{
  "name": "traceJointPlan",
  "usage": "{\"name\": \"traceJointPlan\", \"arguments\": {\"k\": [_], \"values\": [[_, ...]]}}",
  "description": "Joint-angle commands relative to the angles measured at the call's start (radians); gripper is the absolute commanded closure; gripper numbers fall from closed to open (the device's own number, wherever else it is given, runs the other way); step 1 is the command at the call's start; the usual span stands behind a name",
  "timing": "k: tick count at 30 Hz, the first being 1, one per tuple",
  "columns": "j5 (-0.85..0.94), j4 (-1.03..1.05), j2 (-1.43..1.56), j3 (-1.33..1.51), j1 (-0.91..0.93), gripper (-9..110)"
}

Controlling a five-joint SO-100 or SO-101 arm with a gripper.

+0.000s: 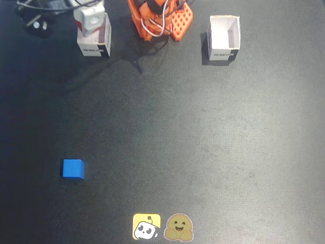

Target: Put the red cube in the right box and the blue cube in the left box.

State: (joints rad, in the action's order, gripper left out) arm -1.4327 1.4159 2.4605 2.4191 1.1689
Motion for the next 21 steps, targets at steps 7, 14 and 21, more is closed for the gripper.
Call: {"name": "traceJointPlan", "arguments": {"k": [7, 14, 21], "values": [[0.006, -0.020, 0.043, 0.014, 0.012, 88], [0.034, -0.020, 0.043, 0.006, 0.012, 80], [0.055, -0.031, 0.044, 0.005, 0.014, 90]]}}
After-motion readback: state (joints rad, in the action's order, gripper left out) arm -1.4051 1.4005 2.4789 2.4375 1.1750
